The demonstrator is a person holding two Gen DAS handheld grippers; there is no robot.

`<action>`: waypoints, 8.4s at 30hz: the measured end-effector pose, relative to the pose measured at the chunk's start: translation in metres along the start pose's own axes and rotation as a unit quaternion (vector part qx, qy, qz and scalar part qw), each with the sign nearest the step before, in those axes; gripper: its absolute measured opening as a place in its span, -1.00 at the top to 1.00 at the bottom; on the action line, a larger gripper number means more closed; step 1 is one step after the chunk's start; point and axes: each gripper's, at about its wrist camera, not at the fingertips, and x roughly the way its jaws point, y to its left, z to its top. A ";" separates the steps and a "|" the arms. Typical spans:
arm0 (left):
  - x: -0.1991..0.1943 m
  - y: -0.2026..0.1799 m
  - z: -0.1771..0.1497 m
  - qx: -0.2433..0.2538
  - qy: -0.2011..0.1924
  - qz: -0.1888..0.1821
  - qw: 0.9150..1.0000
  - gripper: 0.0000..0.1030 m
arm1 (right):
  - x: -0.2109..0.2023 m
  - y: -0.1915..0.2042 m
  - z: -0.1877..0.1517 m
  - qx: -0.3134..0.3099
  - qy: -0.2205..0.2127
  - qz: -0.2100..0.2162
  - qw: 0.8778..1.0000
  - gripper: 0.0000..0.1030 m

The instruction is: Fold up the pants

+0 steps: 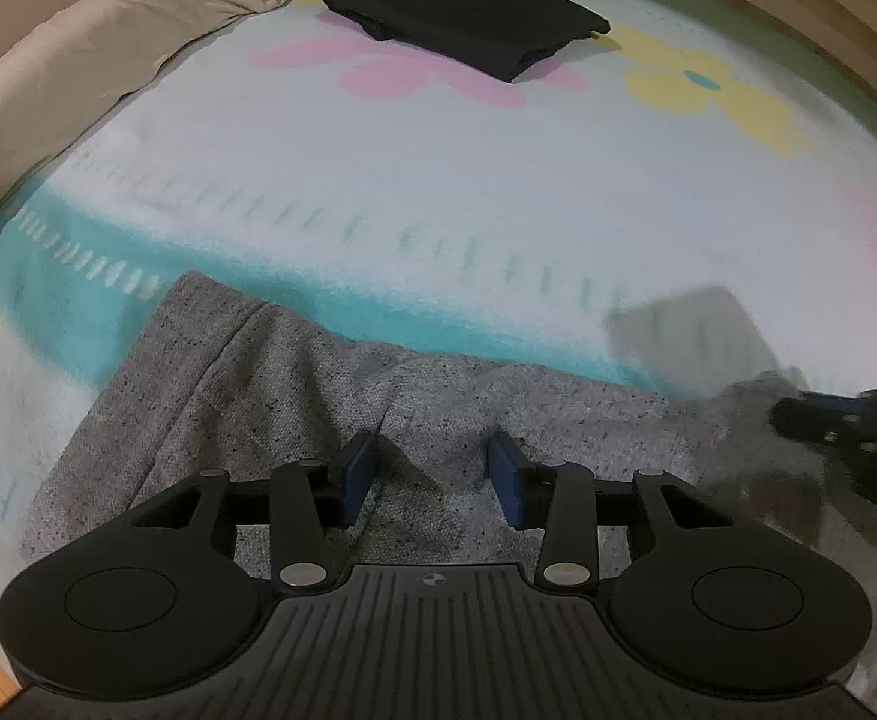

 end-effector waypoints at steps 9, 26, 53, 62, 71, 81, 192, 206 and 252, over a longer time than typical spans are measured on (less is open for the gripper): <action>0.000 0.000 0.000 -0.017 0.001 0.003 1.000 0.21 | -0.052 0.053 -0.045 -0.082 -0.009 0.044 0.996 0.81; -0.009 0.003 0.000 -0.019 0.001 -0.005 1.000 0.21 | -0.023 0.015 -0.002 0.040 -0.030 -0.096 0.994 0.50; -0.072 -0.124 -0.089 0.177 -0.034 -0.073 0.981 0.19 | -0.145 -0.008 -0.169 0.153 0.003 -0.233 0.960 -0.29; -0.076 -0.214 -0.118 0.282 -0.037 -0.130 0.950 0.19 | -0.237 -0.102 -0.227 0.336 -0.054 -0.315 0.886 -0.32; -0.050 -0.253 -0.148 0.354 -0.009 -0.128 0.927 0.17 | -0.311 -0.169 -0.348 0.562 -0.101 -0.346 0.745 -0.24; -0.046 -0.247 -0.141 0.348 -0.001 -0.146 0.926 0.16 | -0.318 -0.194 -0.424 0.686 -0.159 -0.264 0.659 0.10; -0.016 -0.201 -0.098 0.244 0.021 -0.269 0.931 -0.22 | -0.153 -0.068 -0.210 0.265 -0.015 -0.236 0.935 -0.92; -0.028 -0.204 -0.107 0.244 0.016 -0.268 0.932 0.61 | -0.155 -0.070 -0.207 0.269 -0.008 -0.231 0.935 -0.92; -0.040 -0.133 -0.129 0.218 0.017 -0.152 0.964 -0.19 | -0.138 -0.056 -0.200 0.272 -0.018 -0.267 0.924 -0.99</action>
